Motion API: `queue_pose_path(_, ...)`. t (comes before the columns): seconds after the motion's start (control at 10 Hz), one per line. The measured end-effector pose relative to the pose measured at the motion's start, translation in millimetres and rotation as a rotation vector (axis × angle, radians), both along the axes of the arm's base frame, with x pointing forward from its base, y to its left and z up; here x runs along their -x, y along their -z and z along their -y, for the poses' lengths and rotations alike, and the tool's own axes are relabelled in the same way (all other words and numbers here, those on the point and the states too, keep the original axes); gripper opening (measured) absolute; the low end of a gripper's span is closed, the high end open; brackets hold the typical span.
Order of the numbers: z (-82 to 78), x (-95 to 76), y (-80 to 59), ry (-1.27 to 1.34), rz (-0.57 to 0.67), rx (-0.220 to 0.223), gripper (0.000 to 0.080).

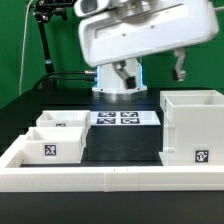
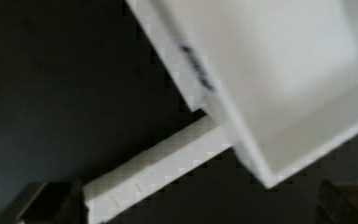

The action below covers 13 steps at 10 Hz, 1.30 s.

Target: Assemble drawer

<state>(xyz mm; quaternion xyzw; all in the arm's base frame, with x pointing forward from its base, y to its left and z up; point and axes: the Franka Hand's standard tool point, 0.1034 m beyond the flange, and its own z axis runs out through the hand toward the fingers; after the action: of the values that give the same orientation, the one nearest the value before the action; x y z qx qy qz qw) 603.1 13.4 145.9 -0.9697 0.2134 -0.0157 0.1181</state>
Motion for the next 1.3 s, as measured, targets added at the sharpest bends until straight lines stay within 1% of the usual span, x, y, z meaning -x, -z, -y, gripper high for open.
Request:
queue_pose_path(0.1, 13.9, 3.3, -2.4, -0.117, 0.031, 0.016, 0.0649)
queue_pose_path(0.2, 25.5, 5.8, 0.7, -0.187, 0.064, 0.026, 0.0649)
queue_pose_path(0.3, 40.3, 12.3, 9.2, -0.215, 0.086, 0.039, 0.0649)
queue_pose_path(0.5, 35.8, 11.5, 8.3, -0.239, 0.083, 0.044, 0.0649)
queue_pose_path(0.6, 36.7, 11.8, 8.8, -0.237, 0.082, 0.044, 0.0649)
queue_pose_path(0.7, 37.1, 15.2, 10.5, -0.236, 0.058, 0.054, 0.0649)
queue_pose_path(0.8, 41.7, 23.6, 15.2, -0.265, 0.012, 0.099, 0.0649)
queue_pose_path(0.9, 49.0, 31.5, 22.0, -0.282, -0.004, 0.129, 0.0649)
queue_pose_path(1.0, 56.3, 41.8, 31.9, -0.281, -0.008, 0.148, 0.0649)
queue_pose_path(1.2, 68.4, 62.4, 50.4, -0.237, -0.025, 0.159, 0.0649)
queue_pose_path(1.3, 73.6, 66.4, 56.1, -0.236, -0.022, 0.164, 0.0649)
